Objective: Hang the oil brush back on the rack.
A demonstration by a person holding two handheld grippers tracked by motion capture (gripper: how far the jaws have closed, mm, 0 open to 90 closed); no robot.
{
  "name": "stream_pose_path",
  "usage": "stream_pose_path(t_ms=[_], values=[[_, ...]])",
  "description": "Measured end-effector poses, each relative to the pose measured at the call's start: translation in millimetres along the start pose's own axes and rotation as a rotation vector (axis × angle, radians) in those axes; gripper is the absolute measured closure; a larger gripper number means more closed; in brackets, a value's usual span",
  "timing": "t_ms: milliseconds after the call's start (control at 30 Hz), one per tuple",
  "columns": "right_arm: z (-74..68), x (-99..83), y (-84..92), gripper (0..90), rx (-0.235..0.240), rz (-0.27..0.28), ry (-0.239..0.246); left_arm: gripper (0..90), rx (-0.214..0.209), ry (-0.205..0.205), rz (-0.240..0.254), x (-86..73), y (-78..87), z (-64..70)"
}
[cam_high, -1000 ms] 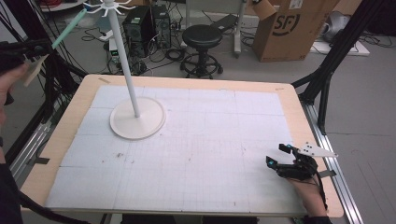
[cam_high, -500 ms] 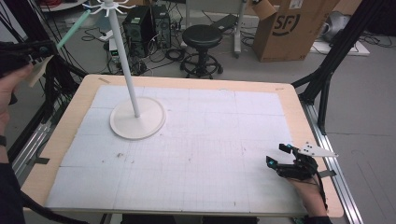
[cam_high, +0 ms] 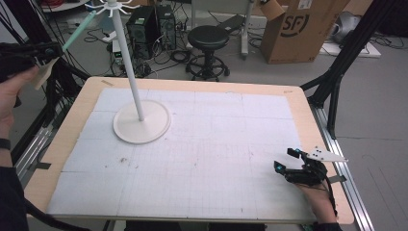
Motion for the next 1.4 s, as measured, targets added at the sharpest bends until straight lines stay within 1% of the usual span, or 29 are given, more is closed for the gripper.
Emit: stream_pose_path(t_ms=[333,400,433,467,500,567,600,667,700,800,833,933,1033,1100,1133,1200,1267,1333,1400], values=[[-0.3,0.0,0.2,15.0,-0.001,-0.001,0.000,81.9,-0.003,-0.004,-0.016,-2.2,-7.0,2.8],[-0.1,-0.1,0.2,15.0,-0.001,0.000,-0.001,81.1,0.006,-0.010,-0.027,-3.5,-7.9,3.5],[-0.1,-0.2,0.2,15.0,0.000,-0.001,0.000,80.1,0.009,-0.019,-0.032,-4.3,-8.2,4.1],[0.0,-0.1,0.3,15.0,-0.001,-0.002,0.000,74.5,0.022,-0.016,-0.026,-4.1,-8.5,3.6],[-0.2,0.0,0.3,15.0,0.000,-0.001,-0.001,68.4,0.026,-0.009,-0.026,-4.1,-8.5,3.1],[-0.1,0.1,0.1,15.0,-0.001,-0.001,0.001,60.8,0.024,0.000,-0.031,-5.7,-8.4,2.6],[-0.2,0.0,0.0,15.0,0.000,-0.001,0.002,55.2,0.024,0.000,-0.032,-5.9,-8.4,2.5],[-0.3,-0.1,-0.1,15.0,-0.001,-0.002,0.003,49.4,0.014,0.000,-0.040,-9.0,-8.0,3.8],[-0.1,0.0,-0.2,15.0,-0.001,0.000,0.003,46.9,0.020,-0.009,-0.039,-10.1,-7.4,4.0],[-0.2,0.1,-0.2,15.0,-0.001,-0.001,0.001,38.0,0.018,-0.003,-0.039,-15.0,-5.6,5.8],[-0.4,-0.2,-0.4,15.0,0.001,-0.002,0.001,35.8,0.026,-0.009,-0.040,-17.4,-4.9,6.2],[-0.7,-0.6,-1.1,15.0,0.002,-0.006,0.000,30.9,0.033,-0.015,-0.035,-25.9,-3.1,9.0],[-1.3,-0.8,-2.0,15.0,0.005,-0.008,-0.005,29.6,0.019,-0.033,-0.039,-37.7,-1.9,15.7],[-0.7,-0.7,-3.2,15.0,0.005,-0.008,0.002,28.3,0.018,-0.037,-0.038,-46.6,-1.1,20.7],[-0.8,-0.9,-3.7,15.0,0.006,-0.012,0.001,27.6,0.010,-0.040,-0.035,-50.3,-0.9,23.1],[0.0,-0.8,-5.2,15.0,0.006,-0.012,0.008,26.8,0.001,-0.049,-0.038,-63.0,-0.4,30.3],[-0.3,-1.2,-6.1,15.0,0.007,-0.015,0.002,26.1,-0.021,-0.052,-0.033,-77.1,-0.7,38.5],[0.0,-1.1,-7.9,15.0,0.007,-0.015,0.008,26.0,-0.030,-0.049,-0.033,-88.5,-1.8,44.6],[-0.5,-1.9,-9.0,14.9,0.008,-0.023,0.009,25.8,-0.052,-0.050,-0.036,-102.0,-3.7,52.1]])
Point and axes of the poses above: each handheld gripper's, and its own axes: y roughly backward along the jaws, x roughly out of its top, z roughly to its right, the point moved 8 cm from there along -y, roughly forward along the jaws, and after that the axes turned 8 degrees about x, right-handed, at the moved point
